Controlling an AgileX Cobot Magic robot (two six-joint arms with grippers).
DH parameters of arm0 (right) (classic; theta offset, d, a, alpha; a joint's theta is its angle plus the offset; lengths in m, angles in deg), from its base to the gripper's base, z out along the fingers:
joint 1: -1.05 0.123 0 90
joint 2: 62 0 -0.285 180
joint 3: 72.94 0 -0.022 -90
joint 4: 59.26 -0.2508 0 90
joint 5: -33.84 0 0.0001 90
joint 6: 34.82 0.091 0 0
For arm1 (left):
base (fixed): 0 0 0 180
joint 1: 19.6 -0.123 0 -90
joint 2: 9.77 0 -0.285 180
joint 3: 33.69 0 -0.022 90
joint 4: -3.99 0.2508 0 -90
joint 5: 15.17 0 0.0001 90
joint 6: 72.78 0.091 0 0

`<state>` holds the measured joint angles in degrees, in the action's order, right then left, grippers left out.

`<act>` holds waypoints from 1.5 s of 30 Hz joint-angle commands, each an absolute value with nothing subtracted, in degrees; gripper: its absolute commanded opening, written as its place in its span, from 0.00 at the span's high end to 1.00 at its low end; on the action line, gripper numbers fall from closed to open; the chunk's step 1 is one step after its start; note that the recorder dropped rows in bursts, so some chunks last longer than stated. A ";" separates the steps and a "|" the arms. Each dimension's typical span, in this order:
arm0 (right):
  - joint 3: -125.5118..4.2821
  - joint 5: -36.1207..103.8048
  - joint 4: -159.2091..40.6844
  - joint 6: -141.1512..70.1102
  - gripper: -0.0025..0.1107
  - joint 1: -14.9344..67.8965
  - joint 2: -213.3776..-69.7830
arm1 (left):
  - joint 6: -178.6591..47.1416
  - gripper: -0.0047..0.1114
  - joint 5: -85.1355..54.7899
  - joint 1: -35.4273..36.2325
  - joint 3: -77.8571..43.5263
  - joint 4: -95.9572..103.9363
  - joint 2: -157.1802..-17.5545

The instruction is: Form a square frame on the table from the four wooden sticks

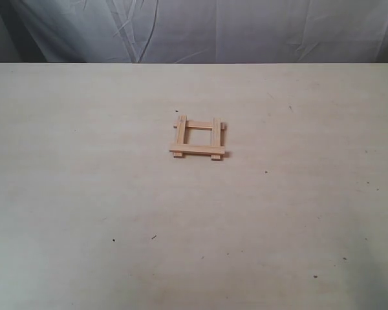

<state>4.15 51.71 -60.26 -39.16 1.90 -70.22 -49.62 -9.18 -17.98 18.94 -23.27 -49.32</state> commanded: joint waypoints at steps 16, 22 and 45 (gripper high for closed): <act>4.28 51.26 -59.70 -39.11 0.99 1.52 -69.78 | -49.43 0.96 -7.33 -17.71 35.05 -14.25 -28.68; 4.28 51.26 -59.70 -39.11 0.99 1.52 -69.78 | -49.55 0.96 -7.96 -17.71 43.53 -13.09 -17.55; 4.28 51.26 -59.82 -39.11 0.99 1.52 -69.78 | -71.94 0.96 -0.94 -17.81 43.53 0.01 -17.55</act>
